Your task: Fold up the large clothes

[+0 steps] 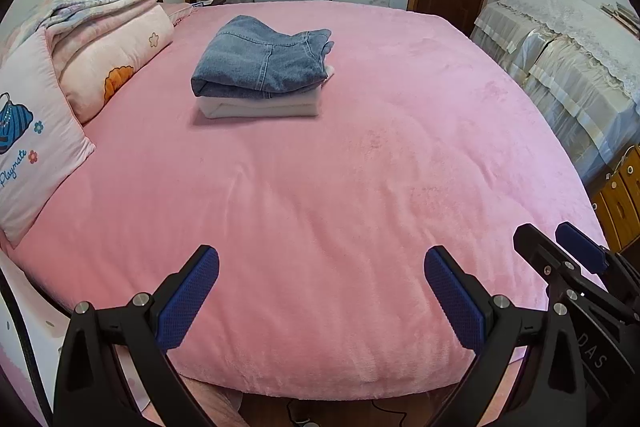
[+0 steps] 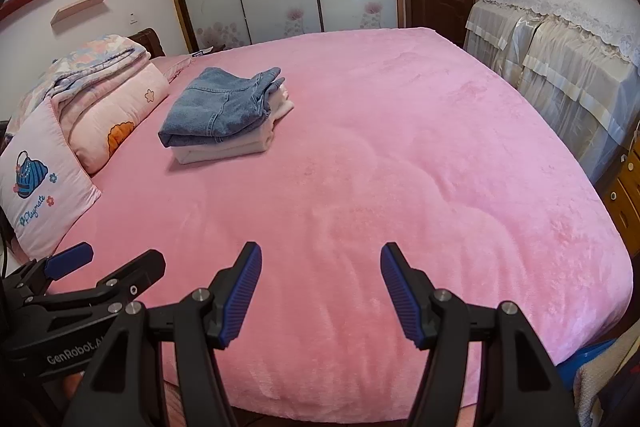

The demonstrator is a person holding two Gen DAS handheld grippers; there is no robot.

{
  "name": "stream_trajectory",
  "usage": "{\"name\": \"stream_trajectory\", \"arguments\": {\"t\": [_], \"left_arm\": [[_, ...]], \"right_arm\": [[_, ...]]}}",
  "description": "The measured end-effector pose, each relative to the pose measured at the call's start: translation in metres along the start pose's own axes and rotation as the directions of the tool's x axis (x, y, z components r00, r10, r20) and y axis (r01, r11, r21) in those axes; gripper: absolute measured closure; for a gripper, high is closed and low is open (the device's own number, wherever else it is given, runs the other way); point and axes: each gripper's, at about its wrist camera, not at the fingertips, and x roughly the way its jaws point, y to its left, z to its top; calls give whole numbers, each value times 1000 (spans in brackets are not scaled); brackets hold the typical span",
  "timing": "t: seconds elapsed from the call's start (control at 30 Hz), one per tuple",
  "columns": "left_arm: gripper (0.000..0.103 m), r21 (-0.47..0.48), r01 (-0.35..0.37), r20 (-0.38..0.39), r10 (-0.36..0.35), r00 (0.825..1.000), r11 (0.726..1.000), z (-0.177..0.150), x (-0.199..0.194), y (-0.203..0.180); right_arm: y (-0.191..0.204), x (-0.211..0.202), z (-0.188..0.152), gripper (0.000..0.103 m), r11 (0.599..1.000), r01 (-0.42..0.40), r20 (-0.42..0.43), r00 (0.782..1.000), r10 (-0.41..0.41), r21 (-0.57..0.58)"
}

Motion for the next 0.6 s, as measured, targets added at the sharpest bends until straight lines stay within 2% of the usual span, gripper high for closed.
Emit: {"name": "stream_trajectory", "arguments": {"t": [0.6], "left_arm": [[1,4,-4,-13,4,1000,1000,1,4,-1]], "right_arm": [[1,3,-1,41,1000,18,-3,1000,-18,5]]}}
